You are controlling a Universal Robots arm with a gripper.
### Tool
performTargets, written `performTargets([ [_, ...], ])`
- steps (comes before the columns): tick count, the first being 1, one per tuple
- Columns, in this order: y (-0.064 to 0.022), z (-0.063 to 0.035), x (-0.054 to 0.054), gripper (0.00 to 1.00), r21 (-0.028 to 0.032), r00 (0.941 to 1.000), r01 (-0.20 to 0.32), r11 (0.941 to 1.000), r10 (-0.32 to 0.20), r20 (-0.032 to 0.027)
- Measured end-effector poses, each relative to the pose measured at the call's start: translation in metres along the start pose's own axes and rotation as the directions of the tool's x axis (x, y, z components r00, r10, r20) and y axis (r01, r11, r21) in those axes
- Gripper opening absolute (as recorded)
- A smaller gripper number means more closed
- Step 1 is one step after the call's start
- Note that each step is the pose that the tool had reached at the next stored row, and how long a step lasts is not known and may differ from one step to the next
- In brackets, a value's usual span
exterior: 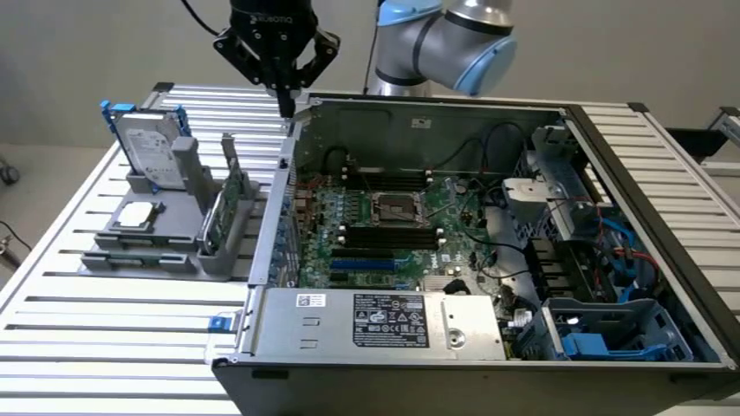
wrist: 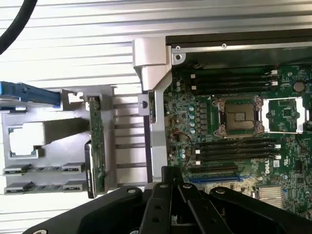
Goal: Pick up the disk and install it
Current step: 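Reach for the disk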
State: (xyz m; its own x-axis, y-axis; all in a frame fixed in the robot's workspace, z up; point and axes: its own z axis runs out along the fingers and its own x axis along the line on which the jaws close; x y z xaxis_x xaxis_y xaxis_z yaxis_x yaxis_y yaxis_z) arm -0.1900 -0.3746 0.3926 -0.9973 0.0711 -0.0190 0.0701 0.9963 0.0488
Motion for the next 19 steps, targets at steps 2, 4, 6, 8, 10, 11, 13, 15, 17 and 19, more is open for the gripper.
performTargets([
  [2, 0.0032, -0.0001, 0.009, 0.11, 0.0008, 1.0000, 0.000, 1.0000, 0.000, 0.0000],
  [4, 0.0064, 0.0000, 0.019, 0.11, 0.0019, 1.0000, 0.000, 1.0000, 0.000, 0.0001],
  [6, 0.0096, 0.0000, 0.028, 0.11, 0.0038, 1.0000, 0.000, 1.0000, 0.000, 0.0002],
  [8, 0.0127, 0.0001, 0.037, 0.11, 0.0064, 1.0000, 0.000, 1.0000, 0.000, 0.0005],
  [10, 0.0158, 0.0002, 0.047, 0.11, 0.0100, 1.0000, 0.000, 1.0000, 0.000, 0.0006],
  [11, 0.0173, 0.0003, 0.051, 0.11, 0.0120, 1.0000, 0.000, 0.9999, 0.000, 0.0008],
  [13, 0.0203, 0.0004, 0.061, 0.11, 0.0163, 1.0000, 0.000, 0.9999, 0.000, 0.0010],
  [15, 0.0233, 0.0006, 0.070, 0.11, 0.0209, 1.0000, 0.000, 0.9998, 0.000, 0.0014],
  [17, 0.0261, 0.0008, 0.079, 0.11, 0.0254, 1.0000, 0.001, 0.9997, -0.001, 0.0017],
  [19, 0.0289, 0.0010, 0.089, 0.11, 0.0302, 1.0000, 0.001, 0.9995, -0.001, 0.0020],
])
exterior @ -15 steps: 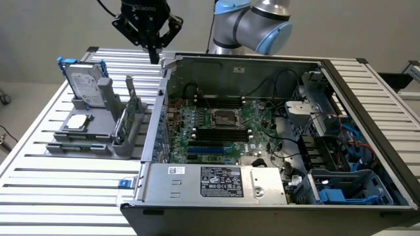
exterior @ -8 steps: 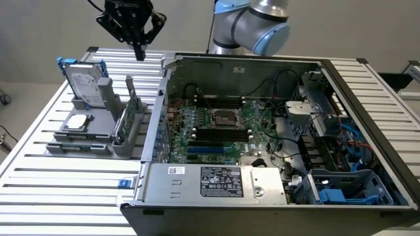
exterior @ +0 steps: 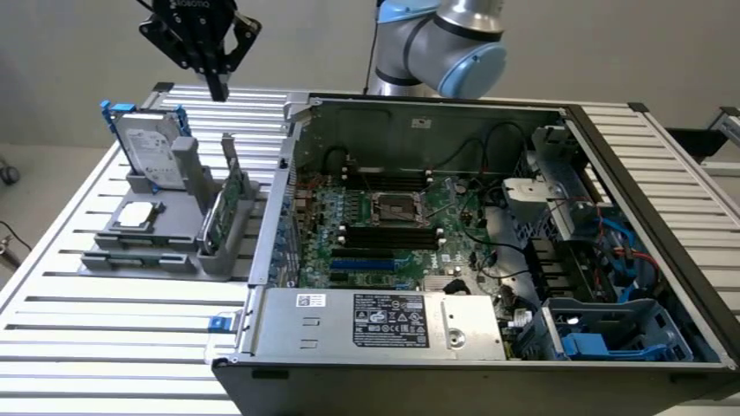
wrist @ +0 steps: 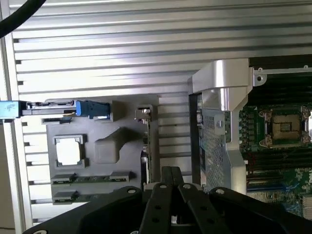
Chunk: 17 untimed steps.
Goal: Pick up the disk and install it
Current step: 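Reach for the disk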
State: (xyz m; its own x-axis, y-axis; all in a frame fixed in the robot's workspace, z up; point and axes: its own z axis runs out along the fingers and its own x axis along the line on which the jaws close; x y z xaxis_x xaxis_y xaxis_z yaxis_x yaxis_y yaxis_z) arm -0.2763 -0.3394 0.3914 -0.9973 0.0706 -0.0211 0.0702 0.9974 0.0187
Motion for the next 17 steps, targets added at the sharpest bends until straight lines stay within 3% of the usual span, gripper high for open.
performTargets([
  [17, 0.0259, 0.0018, 0.079, 0.11, 0.0455, 1.0000, 0.001, 0.9990, -0.001, 0.0027],
])
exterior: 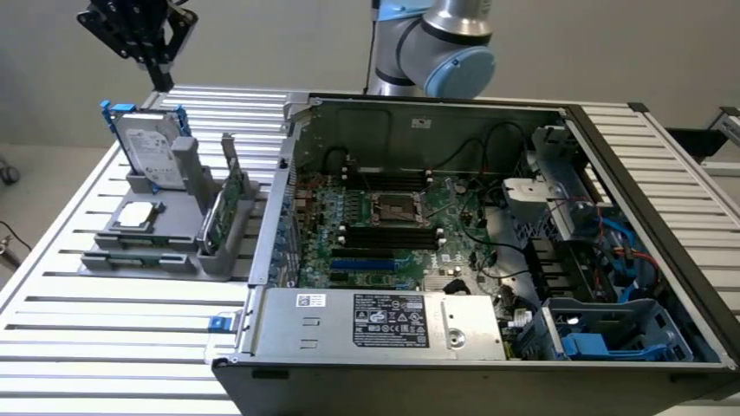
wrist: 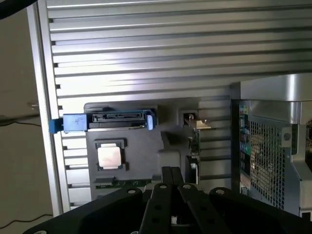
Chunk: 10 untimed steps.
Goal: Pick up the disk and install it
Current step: 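Reach for the disk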
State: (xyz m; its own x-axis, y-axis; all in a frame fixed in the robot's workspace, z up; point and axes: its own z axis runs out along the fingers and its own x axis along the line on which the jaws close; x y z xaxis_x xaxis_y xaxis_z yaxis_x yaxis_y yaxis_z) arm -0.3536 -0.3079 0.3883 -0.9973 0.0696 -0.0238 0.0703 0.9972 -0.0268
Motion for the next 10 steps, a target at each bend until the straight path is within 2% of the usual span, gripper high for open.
performTargets([
  [4, 0.0081, -0.0001, 0.019, 0.11, 0.0063, 1.0000, 0.000, 1.0000, 0.000, 0.0001],
  [10, 0.0179, 0.0005, 0.047, 0.11, 0.0067, 1.0000, 0.000, 1.0000, 0.000, 0.0003],
])
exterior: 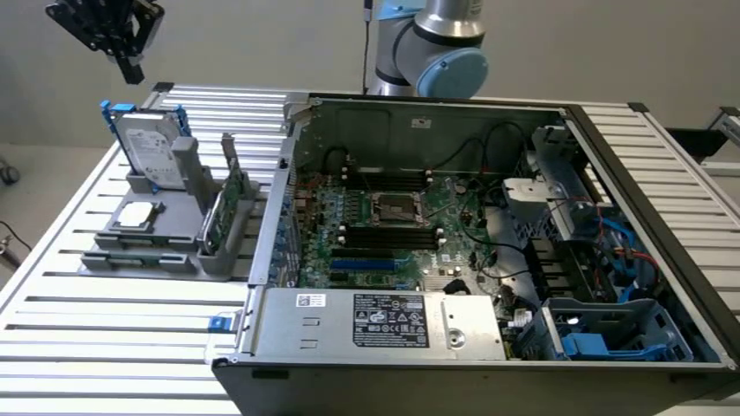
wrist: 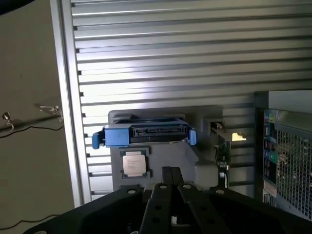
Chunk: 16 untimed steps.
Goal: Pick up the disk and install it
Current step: 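Reach for the disk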
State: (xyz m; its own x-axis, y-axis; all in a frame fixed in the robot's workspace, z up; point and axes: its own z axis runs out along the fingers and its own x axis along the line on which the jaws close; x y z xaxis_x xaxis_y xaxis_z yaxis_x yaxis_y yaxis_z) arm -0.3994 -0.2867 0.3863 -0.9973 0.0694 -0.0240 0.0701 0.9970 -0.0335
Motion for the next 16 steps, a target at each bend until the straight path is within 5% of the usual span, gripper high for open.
performTargets([
  [6, 0.0071, 0.0002, 0.023, 0.11, 0.0001, 1.0000, 0.000, 1.0000, 0.000, -0.0012],
  [12, 0.0094, 0.0000, 0.027, 0.11, -0.0002, 0.9999, 0.007, 1.0000, -0.007, -0.0133],
  [16, 0.0102, 0.0004, 0.027, 0.11, -0.0009, 0.9998, 0.012, 0.9999, -0.012, -0.0162],
])
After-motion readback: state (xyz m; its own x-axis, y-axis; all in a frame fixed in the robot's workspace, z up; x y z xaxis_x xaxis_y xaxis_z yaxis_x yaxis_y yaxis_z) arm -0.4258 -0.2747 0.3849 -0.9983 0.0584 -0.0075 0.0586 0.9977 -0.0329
